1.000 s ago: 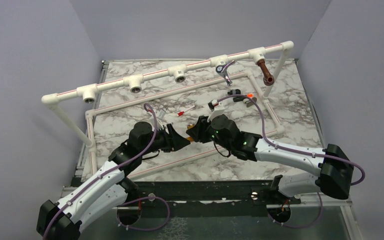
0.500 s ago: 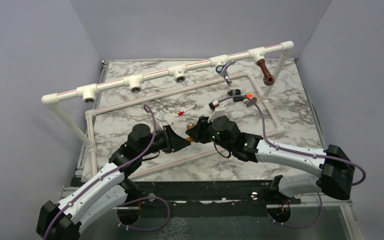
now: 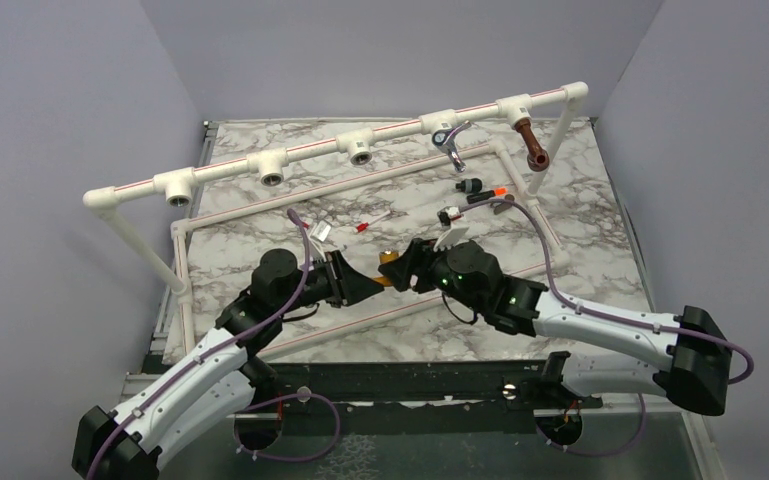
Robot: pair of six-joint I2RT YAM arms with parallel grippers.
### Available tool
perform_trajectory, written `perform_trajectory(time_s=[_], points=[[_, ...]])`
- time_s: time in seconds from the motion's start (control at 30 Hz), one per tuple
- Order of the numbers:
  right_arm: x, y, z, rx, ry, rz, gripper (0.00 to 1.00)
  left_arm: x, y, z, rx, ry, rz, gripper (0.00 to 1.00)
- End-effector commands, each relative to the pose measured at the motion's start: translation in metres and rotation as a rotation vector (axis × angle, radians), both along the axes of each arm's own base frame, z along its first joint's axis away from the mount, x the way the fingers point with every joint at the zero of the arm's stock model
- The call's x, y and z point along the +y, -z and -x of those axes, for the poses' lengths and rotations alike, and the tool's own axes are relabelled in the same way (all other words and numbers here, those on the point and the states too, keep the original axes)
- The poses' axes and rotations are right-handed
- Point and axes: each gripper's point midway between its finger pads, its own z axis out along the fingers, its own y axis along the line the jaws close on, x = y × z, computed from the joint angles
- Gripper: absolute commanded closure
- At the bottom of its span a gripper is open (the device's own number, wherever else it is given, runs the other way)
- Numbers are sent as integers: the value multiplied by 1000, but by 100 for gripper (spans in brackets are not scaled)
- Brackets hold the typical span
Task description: Install the water faucets
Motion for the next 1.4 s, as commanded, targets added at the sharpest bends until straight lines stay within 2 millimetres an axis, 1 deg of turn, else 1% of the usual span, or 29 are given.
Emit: perform_trajectory(time_s=[0.0, 0.1, 0.2, 0.27, 0.43, 0.7, 0.8, 0.93, 1.1, 1.23, 1.37], points=[[-7, -23, 8, -43, -15, -65, 29, -4, -25, 9, -103, 72, 41, 100], [-16, -30, 12, -72, -25, -57, 20, -5, -28, 13, -124, 103, 49, 100], [-23, -43, 21, -118, -63, -77, 17, -6, -35, 20, -157, 142, 64, 100], [-26, -55, 30, -160, -112, -102, 17, -5, -41, 24, -185, 161, 76, 100], [-29, -76, 56, -220, -238, -181, 17, -6, -58, 36, -251, 219, 138, 100], [-27, -104, 101, -289, -472, -293, 17, -3, -93, 60, -372, 317, 219, 100], [-25, -112, 114, -301, -536, -332, 17, -1, -105, 67, -415, 342, 242, 100], [-21, -118, 121, -286, -576, -382, 19, 2, -121, 76, -465, 363, 275, 100], [-14, -123, 124, -279, -607, -420, 24, 5, -135, 82, -511, 376, 303, 100], [-7, -133, 130, -294, -664, -447, 30, 5, -139, 83, -526, 377, 306, 100], [-4, -136, 131, -300, -677, -453, 37, 5, -139, 81, -530, 372, 305, 100]])
